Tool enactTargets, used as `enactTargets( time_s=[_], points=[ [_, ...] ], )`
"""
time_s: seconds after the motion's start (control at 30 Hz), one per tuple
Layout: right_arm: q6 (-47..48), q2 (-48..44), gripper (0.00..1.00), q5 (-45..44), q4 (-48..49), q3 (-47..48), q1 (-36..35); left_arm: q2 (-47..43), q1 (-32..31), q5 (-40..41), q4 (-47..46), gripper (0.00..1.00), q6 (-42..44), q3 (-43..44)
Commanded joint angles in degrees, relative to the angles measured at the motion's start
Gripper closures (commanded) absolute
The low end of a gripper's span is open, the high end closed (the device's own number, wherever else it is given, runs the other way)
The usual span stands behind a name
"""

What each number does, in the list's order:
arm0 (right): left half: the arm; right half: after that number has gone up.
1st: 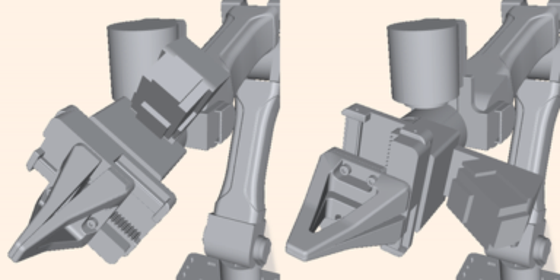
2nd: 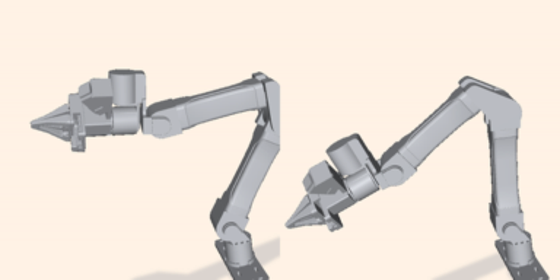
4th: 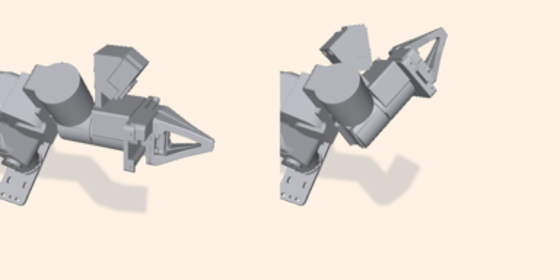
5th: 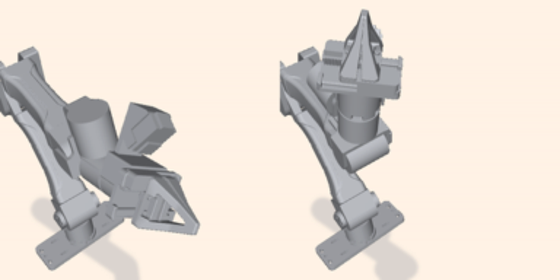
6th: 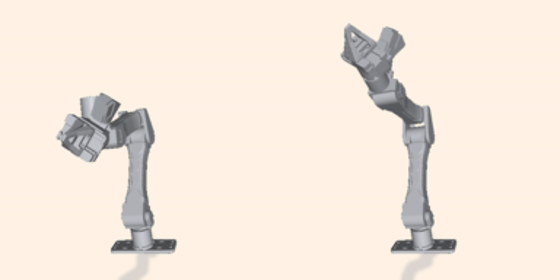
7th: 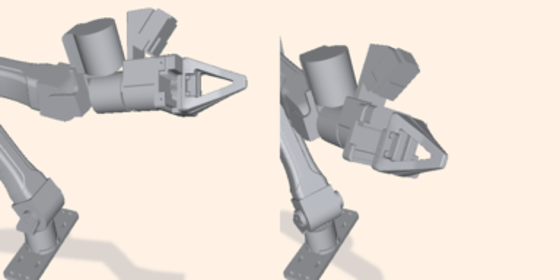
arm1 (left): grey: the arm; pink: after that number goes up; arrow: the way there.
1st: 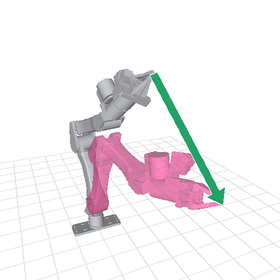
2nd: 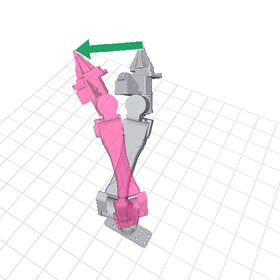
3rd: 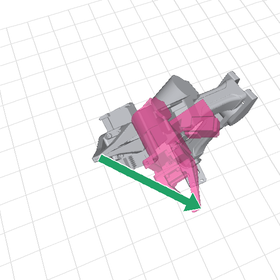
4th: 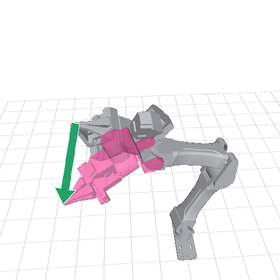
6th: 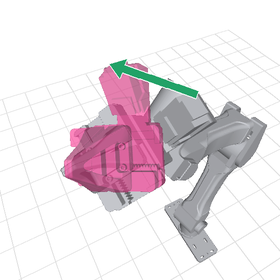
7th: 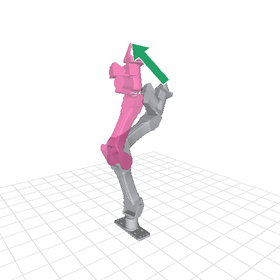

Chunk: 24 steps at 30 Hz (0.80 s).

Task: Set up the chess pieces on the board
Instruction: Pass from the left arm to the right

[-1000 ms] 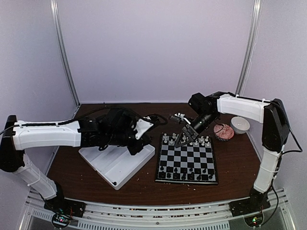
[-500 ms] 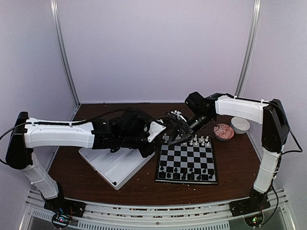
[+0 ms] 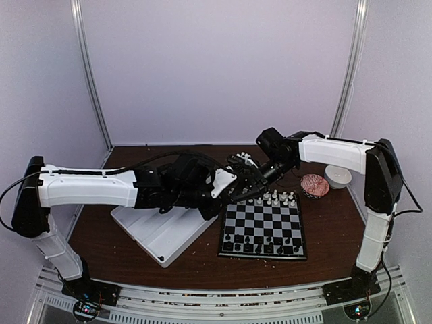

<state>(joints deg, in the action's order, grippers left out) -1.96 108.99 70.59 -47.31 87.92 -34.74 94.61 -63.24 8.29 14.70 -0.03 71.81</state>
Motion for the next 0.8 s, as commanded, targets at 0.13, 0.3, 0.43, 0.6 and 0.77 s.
enactTargets(
  time_s=[0.13,0.3,0.43,0.6,0.77],
  points=[
    [-2.3,-0.5,0.78,2.1,3.7,0.3,-0.4,0.8,-0.3,-0.4,-1.0,0.87,-0.4,2.0],
    [-2.3,-0.2,0.89,3.3,4.0,0.5,-0.6,0.8,-0.3,-0.1,-1.0,0.87,-0.6,2.0],
    [-2.4,-0.7,0.98,4.1,4.6,-0.1,-0.8,1.2,-0.3,0.7,-1.0,0.85,-0.9,2.0],
    [0.9,-1.9,0.99,0.7,1.7,0.8,-0.2,1.1,-0.3,3.0,-1.5,0.64,-2.0,1.4],
    [11.0,-5.3,1.0,-7.9,-6.4,1.8,4.7,-3.0,-0.2,6.1,-2.3,0.58,-1.3,-2.7]
  ],
)
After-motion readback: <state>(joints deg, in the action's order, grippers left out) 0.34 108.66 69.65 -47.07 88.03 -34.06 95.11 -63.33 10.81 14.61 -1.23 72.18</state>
